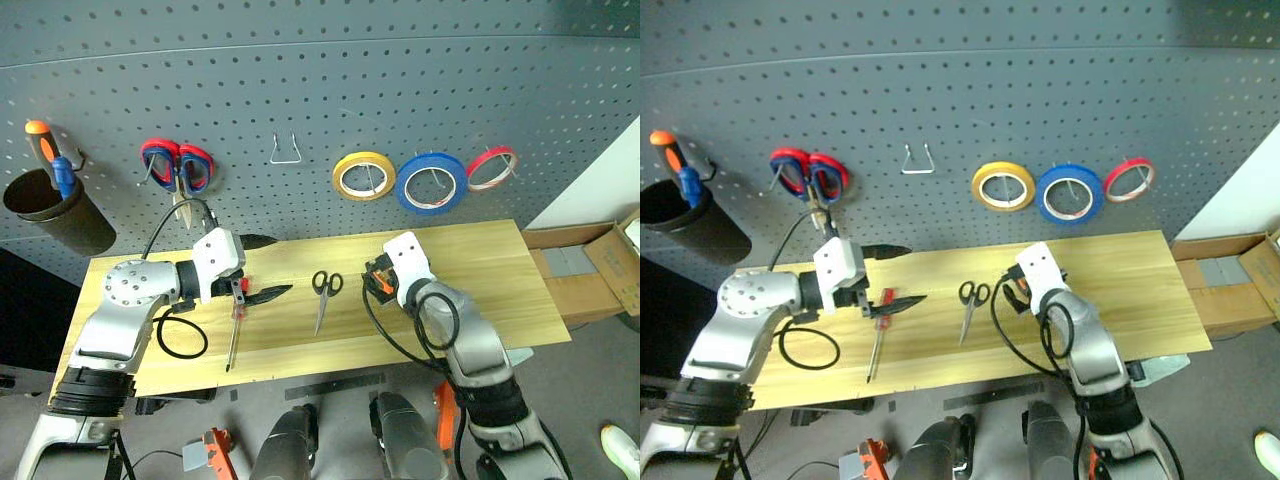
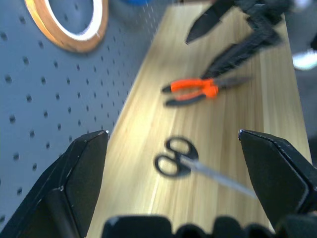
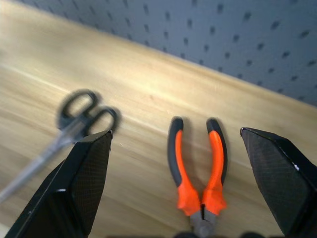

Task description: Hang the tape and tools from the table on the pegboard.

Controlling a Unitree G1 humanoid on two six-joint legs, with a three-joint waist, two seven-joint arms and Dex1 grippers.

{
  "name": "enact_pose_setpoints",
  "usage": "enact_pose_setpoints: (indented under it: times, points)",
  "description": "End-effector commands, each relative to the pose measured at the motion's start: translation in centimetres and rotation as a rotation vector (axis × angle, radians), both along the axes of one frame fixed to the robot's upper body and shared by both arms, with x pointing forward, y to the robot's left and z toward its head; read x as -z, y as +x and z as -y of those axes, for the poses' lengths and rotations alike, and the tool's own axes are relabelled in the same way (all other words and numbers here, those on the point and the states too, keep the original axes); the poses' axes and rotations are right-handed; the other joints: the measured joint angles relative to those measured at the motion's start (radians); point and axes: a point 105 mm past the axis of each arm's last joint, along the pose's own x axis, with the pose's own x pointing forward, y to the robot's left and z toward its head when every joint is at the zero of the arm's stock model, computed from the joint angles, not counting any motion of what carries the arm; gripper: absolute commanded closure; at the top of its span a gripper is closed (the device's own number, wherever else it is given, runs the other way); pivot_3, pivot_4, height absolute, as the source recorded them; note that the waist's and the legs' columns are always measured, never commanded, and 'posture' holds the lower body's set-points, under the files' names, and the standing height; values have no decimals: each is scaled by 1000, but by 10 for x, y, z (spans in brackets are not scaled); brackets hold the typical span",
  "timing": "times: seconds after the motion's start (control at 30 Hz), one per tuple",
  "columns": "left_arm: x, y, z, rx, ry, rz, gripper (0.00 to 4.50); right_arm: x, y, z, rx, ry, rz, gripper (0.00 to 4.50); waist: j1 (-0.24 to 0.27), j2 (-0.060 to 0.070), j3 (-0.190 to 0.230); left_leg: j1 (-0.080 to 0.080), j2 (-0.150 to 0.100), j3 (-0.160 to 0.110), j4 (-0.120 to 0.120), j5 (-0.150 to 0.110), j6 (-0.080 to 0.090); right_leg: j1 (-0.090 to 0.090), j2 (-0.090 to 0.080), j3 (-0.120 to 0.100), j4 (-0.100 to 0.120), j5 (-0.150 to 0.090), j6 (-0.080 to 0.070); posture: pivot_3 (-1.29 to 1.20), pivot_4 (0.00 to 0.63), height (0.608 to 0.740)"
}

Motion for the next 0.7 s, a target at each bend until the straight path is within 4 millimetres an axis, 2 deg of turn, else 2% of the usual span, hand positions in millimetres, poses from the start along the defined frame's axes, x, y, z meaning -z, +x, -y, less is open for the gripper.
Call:
enact_pose_setpoints:
  times: [0.03,0.43,0.7]
  points:
    - [-6,-1,1,23,21,37,0,11,9,2,16,-18,-22,41,-1,0,0,0,0,1,0,0,0,0,0,0,0,0,0,-189,237,740]
    - [-1,-5,1,28,31,21,0,38,22,12,50,3,-131,41,-18,0,0,-1,4,9,-2,0,0,-2,0,2,1,0,0,-170,238,740]
    - [0,-5,1,27,32,22,0,46,32,8,12,-37,-150,41,-27,0,0,-1,4,11,-1,0,0,-2,0,2,2,1,-1,-171,232,740]
